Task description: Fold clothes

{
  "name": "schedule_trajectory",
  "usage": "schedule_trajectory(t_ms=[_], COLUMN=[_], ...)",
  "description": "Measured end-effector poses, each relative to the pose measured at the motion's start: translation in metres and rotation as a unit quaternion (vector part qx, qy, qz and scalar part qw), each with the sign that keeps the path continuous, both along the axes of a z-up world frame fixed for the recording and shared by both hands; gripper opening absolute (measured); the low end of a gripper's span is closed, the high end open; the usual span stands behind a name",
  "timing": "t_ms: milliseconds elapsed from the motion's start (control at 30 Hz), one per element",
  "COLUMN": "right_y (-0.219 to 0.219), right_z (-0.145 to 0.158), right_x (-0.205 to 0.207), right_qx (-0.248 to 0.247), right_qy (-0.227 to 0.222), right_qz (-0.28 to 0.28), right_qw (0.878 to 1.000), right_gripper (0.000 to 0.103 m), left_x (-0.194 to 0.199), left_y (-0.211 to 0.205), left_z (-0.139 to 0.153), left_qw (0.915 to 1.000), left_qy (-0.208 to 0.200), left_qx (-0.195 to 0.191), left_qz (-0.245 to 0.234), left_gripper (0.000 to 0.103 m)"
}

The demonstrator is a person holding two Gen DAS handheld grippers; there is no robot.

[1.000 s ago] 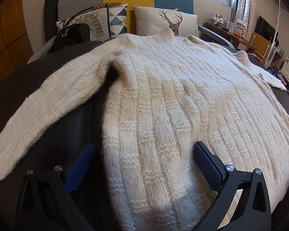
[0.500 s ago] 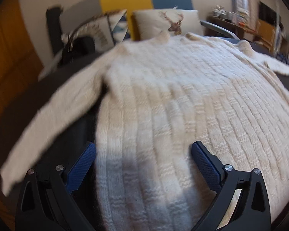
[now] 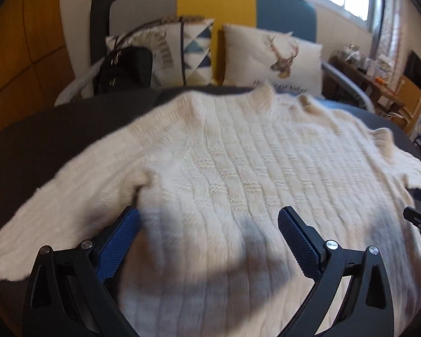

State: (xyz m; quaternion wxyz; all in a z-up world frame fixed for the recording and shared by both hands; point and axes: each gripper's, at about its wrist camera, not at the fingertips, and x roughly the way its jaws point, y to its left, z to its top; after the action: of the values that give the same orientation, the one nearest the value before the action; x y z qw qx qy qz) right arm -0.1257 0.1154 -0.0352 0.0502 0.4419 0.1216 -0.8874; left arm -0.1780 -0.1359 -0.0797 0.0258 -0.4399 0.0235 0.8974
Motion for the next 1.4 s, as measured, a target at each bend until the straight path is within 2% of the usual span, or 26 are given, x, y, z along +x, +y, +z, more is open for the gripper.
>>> schedule_trajectory(t_ms=[67,133,233,300,367,433,500,633,767,867,900,933,967,1033,1067,1133,1167,1200,1300,1400], right_y=[-0.003,-0.005,-0.002,0.009,0.024,0.035,0.034,0.033,0.035,0.044,0.048,0.056,0.068,0.092,0.106,0.133,0.145,0.156,0.175,0.183], right_z=[-0.011,-0.021,-0.035,-0.036,-0.037,-0.038,-0.038,-0.038,-0.039,-0.033,-0.028,-0.021,-0.010,0.008,0.010,0.003,-0.004,-0.012,-0.039,-0.051], right_x=[-0.022,-0.042,-0.062,-0.072,-0.083,-0.094,-0.098,-0.095,-0.082,-0.071,-0.067,-0.061,-0.051,-0.036,-0.035,-0.041,-0.046,-0.050,-0.063,-0.069], right_qx=[-0.001,0.003,-0.003,-0.023,-0.051,-0.072,-0.062,-0.056,-0.063,-0.103,-0.124,-0.144,-0.161,-0.182,-0.168,-0.138,-0.125,-0.117,-0.091,-0.043], right_qy=[-0.008,-0.013,-0.012,-0.004,-0.004,-0.004,-0.001,0.003,-0.002,-0.009,-0.012,-0.001,0.026,0.072,0.076,0.057,0.040,0.026,-0.013,-0.007], right_qz=[-0.007,-0.017,-0.027,-0.050,-0.084,-0.102,-0.105,-0.103,-0.093,-0.075,-0.066,-0.064,-0.070,-0.092,-0.120,-0.171,-0.193,-0.208,-0.214,-0.197], right_qw=[1.000,1.000,1.000,0.998,0.995,0.992,0.993,0.993,0.994,0.992,0.990,0.988,0.984,0.976,0.975,0.974,0.972,0.971,0.973,0.980], right_gripper=[0.049,0.049,0.049,0.056,0.068,0.073,0.075,0.075,0.076,0.076,0.072,0.061,0.060,0.062,0.062,0.062,0.062,0.062,0.062,0.067], left_x=[-0.014,-0.020,-0.031,-0.039,-0.048,-0.052,-0.052,-0.051,-0.036,-0.030,-0.026,-0.021,-0.016,-0.009,-0.009,-0.015,-0.018,-0.018,-0.018,-0.018], left_y=[-0.001,-0.011,-0.020,-0.023,-0.025,-0.023,-0.019,-0.025,-0.020,-0.012,-0.008,-0.004,0.001,0.014,0.019,0.025,0.026,0.024,0.021,0.023], left_z=[-0.018,-0.025,-0.029,-0.031,-0.034,-0.034,-0.035,-0.033,-0.032,-0.023,-0.019,-0.014,-0.009,-0.005,-0.008,-0.024,-0.029,-0.029,-0.031,-0.033], left_qw=[0.9992,0.9987,0.9981,0.9981,0.9982,0.9982,0.9983,0.9985,0.9987,0.9981,0.9983,0.9990,0.9994,0.9995,0.9990,0.9985,0.9984,0.9989,0.9992,0.9991], left_qy=[-0.021,-0.027,-0.023,-0.020,-0.016,-0.012,-0.008,-0.016,-0.019,-0.028,-0.027,-0.020,-0.007,0.023,0.029,0.004,-0.010,-0.005,-0.007,-0.004], left_qx=[-0.021,0.006,0.003,-0.005,-0.012,-0.020,-0.027,-0.006,-0.011,-0.027,-0.021,-0.008,0.005,-0.007,-0.024,-0.049,-0.051,-0.042,-0.032,-0.037], left_qz=[0.027,0.042,0.056,0.058,0.057,0.055,0.051,0.051,0.047,0.049,0.047,0.041,0.032,0.022,0.022,0.023,0.021,0.021,0.021,0.022], left_gripper=[0.101,0.102,0.102,0.103,0.103,0.103,0.103,0.103,0.103,0.103,0.103,0.103,0.103,0.103,0.103,0.103,0.103,0.103,0.103,0.103])
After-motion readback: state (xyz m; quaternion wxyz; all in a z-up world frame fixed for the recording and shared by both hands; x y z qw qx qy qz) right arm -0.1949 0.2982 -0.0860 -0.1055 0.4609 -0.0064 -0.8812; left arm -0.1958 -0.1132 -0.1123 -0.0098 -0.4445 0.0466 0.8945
